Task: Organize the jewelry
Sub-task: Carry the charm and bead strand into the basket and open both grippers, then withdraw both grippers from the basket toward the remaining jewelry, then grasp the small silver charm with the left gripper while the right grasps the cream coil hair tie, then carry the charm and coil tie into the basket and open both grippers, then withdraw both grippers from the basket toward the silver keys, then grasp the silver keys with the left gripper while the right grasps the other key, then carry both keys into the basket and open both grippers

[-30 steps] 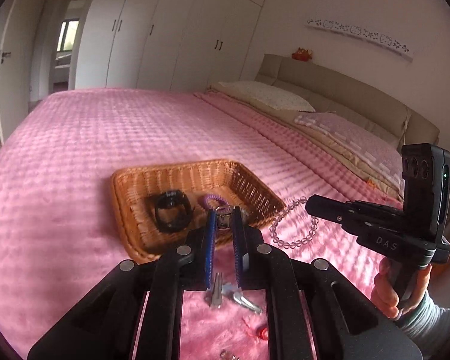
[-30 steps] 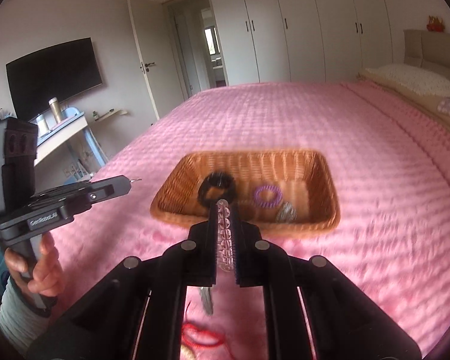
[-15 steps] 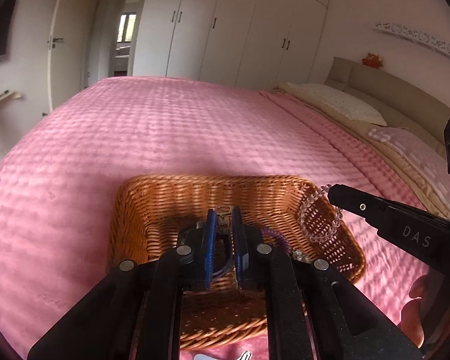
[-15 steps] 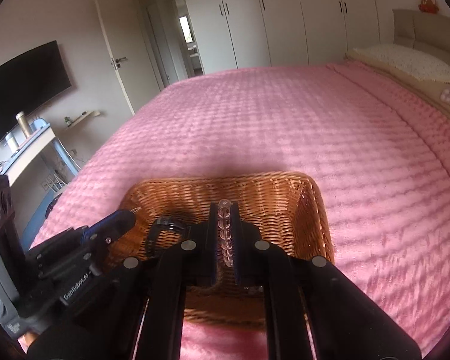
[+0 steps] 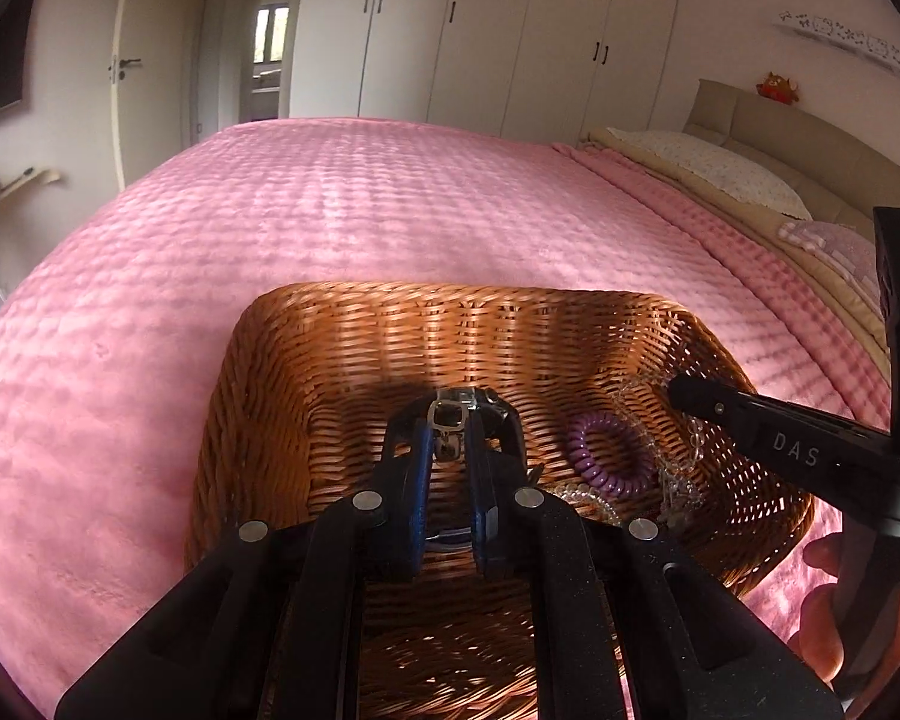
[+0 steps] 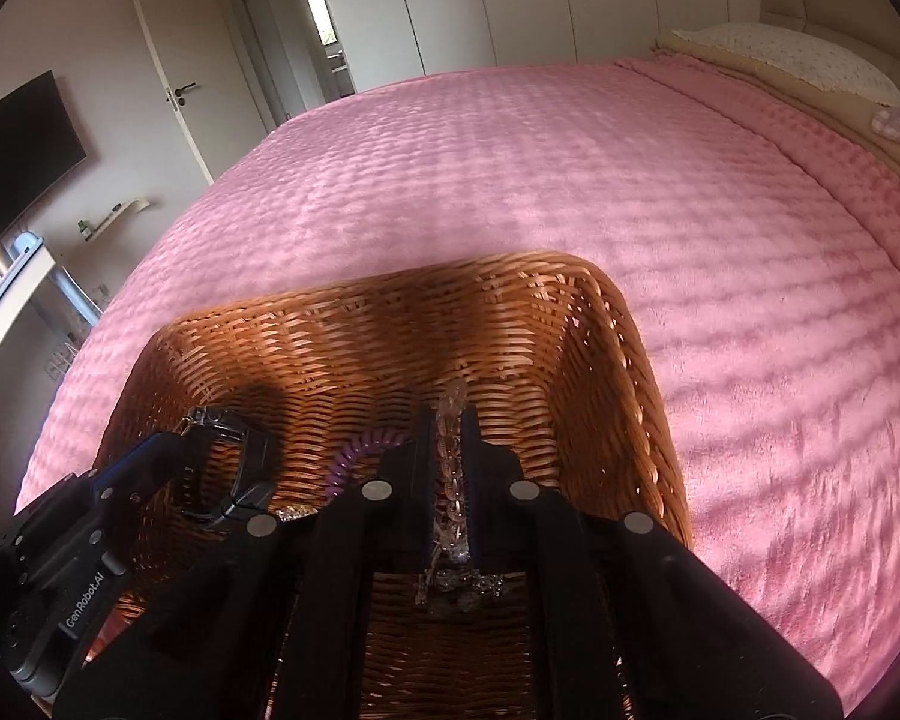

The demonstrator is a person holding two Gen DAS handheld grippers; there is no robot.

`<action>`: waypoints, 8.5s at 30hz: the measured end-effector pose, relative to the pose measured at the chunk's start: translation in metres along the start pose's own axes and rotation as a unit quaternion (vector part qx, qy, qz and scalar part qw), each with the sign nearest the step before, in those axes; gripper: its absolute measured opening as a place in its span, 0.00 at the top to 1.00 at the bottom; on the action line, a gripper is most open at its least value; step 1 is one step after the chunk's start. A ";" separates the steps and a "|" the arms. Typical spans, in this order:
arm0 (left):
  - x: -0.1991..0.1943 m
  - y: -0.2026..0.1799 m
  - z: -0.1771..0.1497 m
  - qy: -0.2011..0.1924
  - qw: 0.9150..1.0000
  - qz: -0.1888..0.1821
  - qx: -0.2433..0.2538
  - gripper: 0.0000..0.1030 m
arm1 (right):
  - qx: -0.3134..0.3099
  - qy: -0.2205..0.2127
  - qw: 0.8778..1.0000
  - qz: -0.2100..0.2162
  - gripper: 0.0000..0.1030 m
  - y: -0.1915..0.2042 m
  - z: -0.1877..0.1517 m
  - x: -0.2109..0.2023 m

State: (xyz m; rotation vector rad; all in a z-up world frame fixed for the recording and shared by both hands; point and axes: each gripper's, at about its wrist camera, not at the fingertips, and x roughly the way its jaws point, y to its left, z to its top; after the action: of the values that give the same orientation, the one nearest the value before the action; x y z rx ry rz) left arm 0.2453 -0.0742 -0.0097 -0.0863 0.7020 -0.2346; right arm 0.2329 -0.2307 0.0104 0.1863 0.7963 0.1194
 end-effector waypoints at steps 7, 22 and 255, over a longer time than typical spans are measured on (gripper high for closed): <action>-0.008 0.004 -0.001 -0.007 1.000 -0.008 -0.004 0.69 | 0.037 -0.005 0.999 -0.003 0.55 -0.017 -0.007 -0.011; -0.145 0.013 -0.039 -0.063 0.998 -0.029 0.002 0.55 | -0.017 -0.047 0.997 0.054 0.55 0.030 -0.084 -0.148; -0.088 0.020 0.016 -0.048 0.997 -0.057 -0.009 0.85 | -0.069 -0.041 0.996 0.030 0.89 0.057 -0.014 -0.078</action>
State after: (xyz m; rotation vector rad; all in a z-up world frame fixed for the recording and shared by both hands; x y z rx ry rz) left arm 0.1945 -0.0333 0.0543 -0.1546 0.6044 -0.3312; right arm 0.1668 -0.1867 0.0671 0.0833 0.6973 0.2212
